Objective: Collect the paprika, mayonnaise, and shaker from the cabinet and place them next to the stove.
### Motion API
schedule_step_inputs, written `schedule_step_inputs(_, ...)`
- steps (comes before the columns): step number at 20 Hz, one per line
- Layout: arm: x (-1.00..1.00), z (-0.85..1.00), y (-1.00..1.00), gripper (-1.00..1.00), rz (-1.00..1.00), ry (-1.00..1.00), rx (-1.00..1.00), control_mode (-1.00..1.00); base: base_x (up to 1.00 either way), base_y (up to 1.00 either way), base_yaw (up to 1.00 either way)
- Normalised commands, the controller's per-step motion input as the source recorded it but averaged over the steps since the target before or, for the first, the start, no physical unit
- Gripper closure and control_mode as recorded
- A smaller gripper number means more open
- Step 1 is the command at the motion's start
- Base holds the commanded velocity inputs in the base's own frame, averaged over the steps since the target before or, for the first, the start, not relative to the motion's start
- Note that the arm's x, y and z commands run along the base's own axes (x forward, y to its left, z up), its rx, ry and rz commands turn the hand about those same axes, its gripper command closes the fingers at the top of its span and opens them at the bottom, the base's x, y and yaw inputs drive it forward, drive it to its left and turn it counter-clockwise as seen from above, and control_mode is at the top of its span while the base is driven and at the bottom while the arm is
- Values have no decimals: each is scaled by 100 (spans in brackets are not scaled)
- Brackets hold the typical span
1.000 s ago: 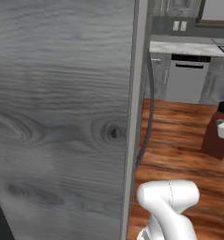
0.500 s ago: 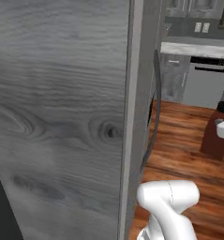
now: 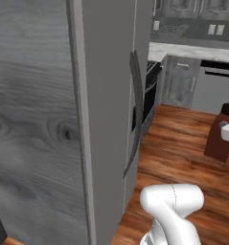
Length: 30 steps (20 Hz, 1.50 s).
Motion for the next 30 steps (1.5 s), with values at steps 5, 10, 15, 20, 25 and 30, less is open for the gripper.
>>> schedule_step_inputs(5,0,0,0,100,0,0,0,100,20,-79,23)
schedule_step_inputs(10,0,0,0,100,0,0,0,100,52,-74,24)
schedule_step_inputs(15,0,0,0,100,0,0,0,100,67,-73,26)
schedule_step_inputs(20,0,0,0,100,0,0,0,100,66,-75,26)
schedule_step_inputs(25,0,0,0,100,0,0,0,100,64,-79,26)
schedule_step_inputs(30,0,0,0,100,0,0,0,100,65,-79,26)
